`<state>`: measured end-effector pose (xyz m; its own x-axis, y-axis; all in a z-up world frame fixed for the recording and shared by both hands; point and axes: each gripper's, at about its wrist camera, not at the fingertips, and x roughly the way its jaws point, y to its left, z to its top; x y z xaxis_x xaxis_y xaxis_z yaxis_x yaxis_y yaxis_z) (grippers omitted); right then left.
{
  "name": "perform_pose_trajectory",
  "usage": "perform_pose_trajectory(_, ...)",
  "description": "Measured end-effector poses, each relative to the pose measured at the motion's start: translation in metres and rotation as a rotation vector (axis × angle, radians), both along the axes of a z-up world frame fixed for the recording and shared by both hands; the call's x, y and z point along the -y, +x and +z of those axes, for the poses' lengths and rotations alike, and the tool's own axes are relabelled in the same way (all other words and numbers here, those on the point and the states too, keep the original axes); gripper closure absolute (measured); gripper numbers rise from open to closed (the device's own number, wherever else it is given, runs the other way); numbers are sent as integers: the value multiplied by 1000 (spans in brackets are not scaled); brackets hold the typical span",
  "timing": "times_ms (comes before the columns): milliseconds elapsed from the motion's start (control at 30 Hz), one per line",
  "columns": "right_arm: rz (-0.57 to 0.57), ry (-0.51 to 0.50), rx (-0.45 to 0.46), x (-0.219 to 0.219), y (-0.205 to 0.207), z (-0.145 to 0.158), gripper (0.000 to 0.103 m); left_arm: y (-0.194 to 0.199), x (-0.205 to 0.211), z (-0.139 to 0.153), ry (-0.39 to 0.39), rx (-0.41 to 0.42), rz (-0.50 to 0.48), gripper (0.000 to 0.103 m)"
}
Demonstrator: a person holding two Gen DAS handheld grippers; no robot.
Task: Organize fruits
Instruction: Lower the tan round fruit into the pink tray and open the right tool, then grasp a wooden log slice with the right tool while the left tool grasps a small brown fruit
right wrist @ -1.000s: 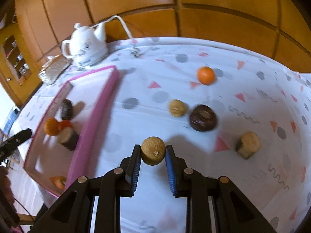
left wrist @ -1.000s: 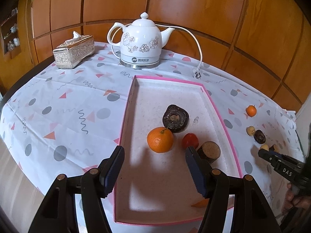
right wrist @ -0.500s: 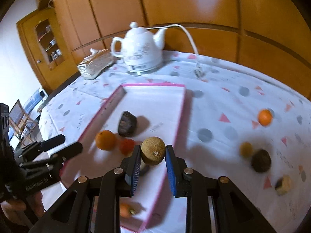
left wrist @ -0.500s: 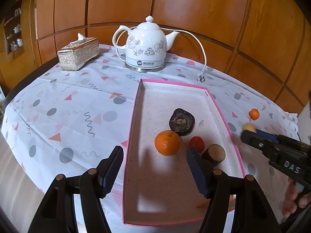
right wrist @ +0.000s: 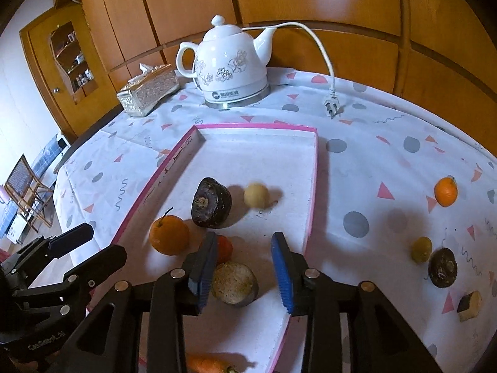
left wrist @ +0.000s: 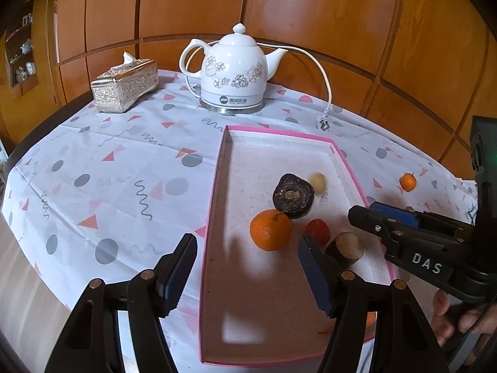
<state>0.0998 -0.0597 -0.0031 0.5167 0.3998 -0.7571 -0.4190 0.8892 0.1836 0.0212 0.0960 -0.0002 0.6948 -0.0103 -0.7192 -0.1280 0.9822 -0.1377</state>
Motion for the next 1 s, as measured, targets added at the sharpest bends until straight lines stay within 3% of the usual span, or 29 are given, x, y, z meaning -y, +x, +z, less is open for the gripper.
perform_pose_trajectory(433, -135, 32, 51, 51, -29, 15, 67, 0, 15, 4, 10, 0, -37, 35)
perform_pose_trajectory(1000, -489, 3, 31, 181, -59, 0, 67, 16, 64, 21, 22, 32, -175, 31)
